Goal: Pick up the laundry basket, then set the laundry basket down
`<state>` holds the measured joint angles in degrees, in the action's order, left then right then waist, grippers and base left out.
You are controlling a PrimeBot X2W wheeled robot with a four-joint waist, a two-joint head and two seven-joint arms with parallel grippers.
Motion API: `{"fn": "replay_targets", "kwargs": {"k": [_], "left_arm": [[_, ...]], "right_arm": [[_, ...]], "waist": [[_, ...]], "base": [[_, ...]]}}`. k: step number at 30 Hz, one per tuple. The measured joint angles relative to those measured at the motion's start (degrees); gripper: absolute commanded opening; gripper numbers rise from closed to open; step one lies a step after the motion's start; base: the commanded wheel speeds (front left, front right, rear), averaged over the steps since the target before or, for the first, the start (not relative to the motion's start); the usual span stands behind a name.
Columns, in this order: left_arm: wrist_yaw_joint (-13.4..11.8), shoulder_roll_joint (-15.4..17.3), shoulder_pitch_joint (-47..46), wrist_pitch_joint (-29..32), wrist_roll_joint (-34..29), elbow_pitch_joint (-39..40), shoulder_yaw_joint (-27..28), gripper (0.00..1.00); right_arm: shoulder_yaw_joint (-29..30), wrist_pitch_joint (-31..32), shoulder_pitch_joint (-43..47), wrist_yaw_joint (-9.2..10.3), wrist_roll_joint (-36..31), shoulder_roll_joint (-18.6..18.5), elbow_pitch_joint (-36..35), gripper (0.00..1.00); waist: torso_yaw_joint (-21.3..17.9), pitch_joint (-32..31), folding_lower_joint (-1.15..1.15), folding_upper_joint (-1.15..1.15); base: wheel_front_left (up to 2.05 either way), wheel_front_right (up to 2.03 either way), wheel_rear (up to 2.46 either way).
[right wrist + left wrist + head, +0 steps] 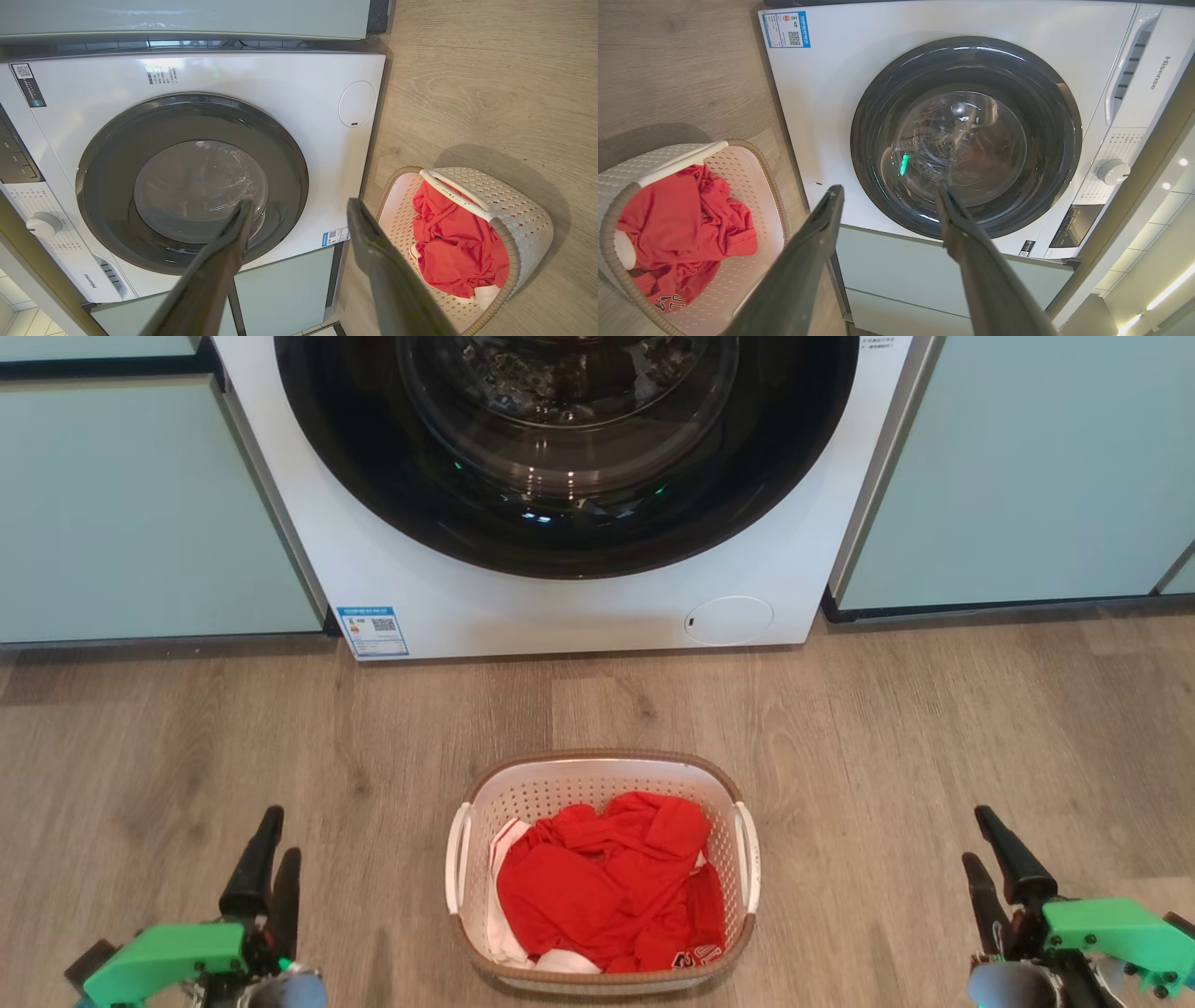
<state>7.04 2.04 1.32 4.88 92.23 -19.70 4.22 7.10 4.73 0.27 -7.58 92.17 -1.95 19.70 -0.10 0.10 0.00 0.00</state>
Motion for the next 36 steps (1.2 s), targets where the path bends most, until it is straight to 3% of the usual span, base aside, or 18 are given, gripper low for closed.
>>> {"fn": "replay_targets", "kwargs": {"k": [19, 36], "left_arm": [[0.0, 0.0, -0.5, -3.4, -4.1, 2.0, 2.3, 1.0], [0.0, -0.1, -2.2, -6.3, -13.1, 7.4, 5.6, 1.0]], "right_arm": [[0.4, -3.3, -0.6, 0.0, -7.2, 0.0, -1.7, 1.0], [1.2, -5.9, -2.8, 0.01, -26.0, 0.0, -10.3, 1.0]], "waist": [[-0.1, -0.4, 0.0, 0.0], [0.4, -0.4, 0.0, 0.0]], "base": [[0.0, 0.0, 0.0], [0.0, 0.0, 0.0]]}}
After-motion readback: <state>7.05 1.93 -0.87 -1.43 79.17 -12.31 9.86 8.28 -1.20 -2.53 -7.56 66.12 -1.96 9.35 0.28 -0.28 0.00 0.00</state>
